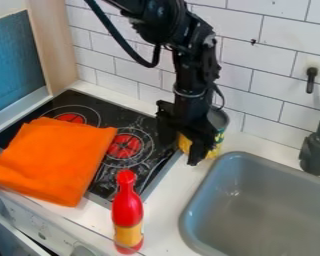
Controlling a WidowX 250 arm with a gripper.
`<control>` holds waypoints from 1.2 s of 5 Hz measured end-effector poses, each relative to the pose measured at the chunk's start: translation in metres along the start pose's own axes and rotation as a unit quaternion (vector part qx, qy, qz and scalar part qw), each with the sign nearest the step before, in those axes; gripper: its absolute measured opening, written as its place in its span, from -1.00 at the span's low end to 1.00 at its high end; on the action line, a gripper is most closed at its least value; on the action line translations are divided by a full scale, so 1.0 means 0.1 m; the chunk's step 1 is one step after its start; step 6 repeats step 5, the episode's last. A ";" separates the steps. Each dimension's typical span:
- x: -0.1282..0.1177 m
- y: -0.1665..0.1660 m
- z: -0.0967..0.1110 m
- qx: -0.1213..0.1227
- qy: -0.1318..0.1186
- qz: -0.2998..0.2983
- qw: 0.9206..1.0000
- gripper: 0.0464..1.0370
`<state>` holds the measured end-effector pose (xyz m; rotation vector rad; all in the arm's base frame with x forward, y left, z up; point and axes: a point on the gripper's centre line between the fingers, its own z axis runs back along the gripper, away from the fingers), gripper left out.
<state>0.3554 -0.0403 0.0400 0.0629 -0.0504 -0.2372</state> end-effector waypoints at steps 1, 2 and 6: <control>-0.08 0.02 0.12 0.006 -0.007 0.013 1.000 0.93; -0.30 0.04 0.38 0.018 -0.022 0.020 0.999 0.93; -0.85 -0.23 0.89 -0.030 -0.011 -0.048 0.998 0.93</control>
